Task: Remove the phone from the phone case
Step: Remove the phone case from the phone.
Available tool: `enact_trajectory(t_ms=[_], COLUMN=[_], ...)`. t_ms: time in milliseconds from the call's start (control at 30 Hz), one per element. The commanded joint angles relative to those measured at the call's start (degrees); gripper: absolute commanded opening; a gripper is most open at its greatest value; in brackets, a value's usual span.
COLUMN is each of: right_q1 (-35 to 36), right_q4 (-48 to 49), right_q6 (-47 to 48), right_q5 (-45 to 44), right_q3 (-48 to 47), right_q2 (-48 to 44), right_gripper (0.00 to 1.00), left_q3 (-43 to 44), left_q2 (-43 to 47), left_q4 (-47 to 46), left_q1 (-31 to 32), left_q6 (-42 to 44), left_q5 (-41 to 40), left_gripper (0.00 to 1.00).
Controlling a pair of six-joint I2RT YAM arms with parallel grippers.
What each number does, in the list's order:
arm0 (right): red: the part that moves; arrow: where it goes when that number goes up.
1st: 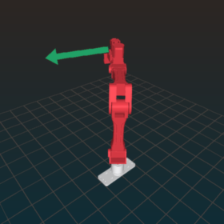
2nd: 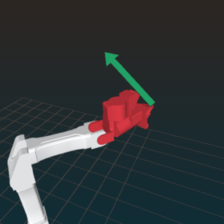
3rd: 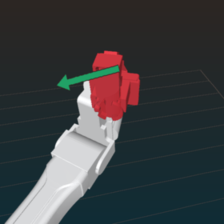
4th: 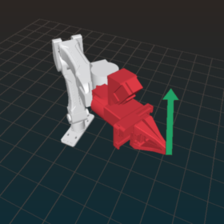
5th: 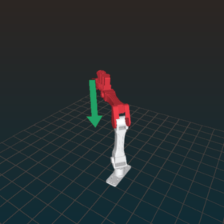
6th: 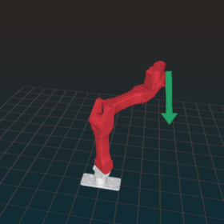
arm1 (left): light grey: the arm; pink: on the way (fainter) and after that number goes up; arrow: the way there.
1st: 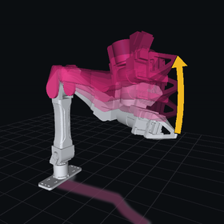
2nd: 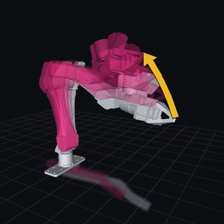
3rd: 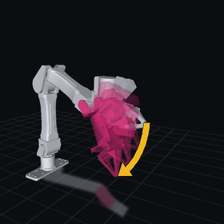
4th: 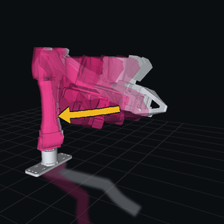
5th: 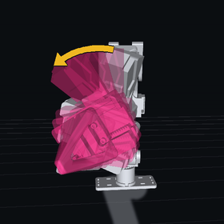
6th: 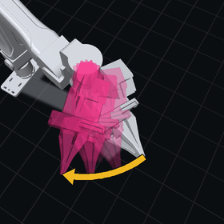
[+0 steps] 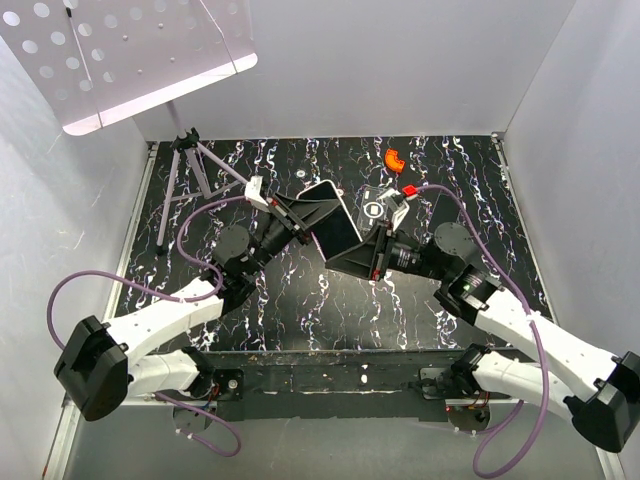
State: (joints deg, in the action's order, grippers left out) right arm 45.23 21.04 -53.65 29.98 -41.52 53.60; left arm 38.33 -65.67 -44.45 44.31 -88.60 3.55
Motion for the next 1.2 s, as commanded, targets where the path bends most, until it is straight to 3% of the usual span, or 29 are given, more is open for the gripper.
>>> enact_trajectory(t_ms=[0,133,300,400,533,800,967,1033,1067,1133,1167], right_q1=[0.7,0.8,2.0,3.5,9.3,17.4,17.4,17.1,15.7,12.1,10.8], right_q4=[-5.9,-12.7,-18.1,-20.5,-24.0,-22.8,-21.6,-20.8,-21.0,-30.4,-33.8], right_q6=[27.9,38.3,46.6,51.3,59.3,69.8,67.8,65.7,63.9,56.8,51.9], right_q5=[-5.0,-7.4,-14.5,-21.8,-38.7,-53.3,-58.3,-61.2,-59.3,-49.4,-45.1], right_q3=[1.8,-1.3,-6.4,-9.9,-13.3,-14.0,-12.5,-11.5,-10.8,-12.0,-12.4], right_q2=[-1.7,-1.1,-0.2,0.0,1.2,4.3,4.0,3.9,3.5,2.5,1.8], right_gripper=[0.01,0.01,0.01,0.01,0.01,0.01,0.01,0.01,0.01,0.02,0.1], left_q3=[8.9,8.7,11.0,11.2,11.4,13.1,13.4,12.0,11.9,13.1,14.5], left_q2=[4.3,4.8,7.0,7.7,8.6,8.9,7.5,6.9,6.7,6.6,7.0], left_q4=[12.7,11.9,17.2,18.9,22.6,30.1,28.0,22.3,20.2,19.7,22.5], left_q1=[0.4,0.4,0.6,0.9,1.2,1.5,1.5,1.5,1.5,0.9,0.3], left_q6=[-15.3,-21.8,-20.8,-21.2,-20.8,-21.3,-21.4,-22.1,-21.4,-16.2,-12.1], left_q5=[10.5,14.9,16.4,15.9,12.9,10.3,12.0,12.5,13.0,13.8,14.9], left_gripper=[0.0,0.0,0.0,0.0,0.0,0.0,0.0,0.0,0.0,0.0,0.0])
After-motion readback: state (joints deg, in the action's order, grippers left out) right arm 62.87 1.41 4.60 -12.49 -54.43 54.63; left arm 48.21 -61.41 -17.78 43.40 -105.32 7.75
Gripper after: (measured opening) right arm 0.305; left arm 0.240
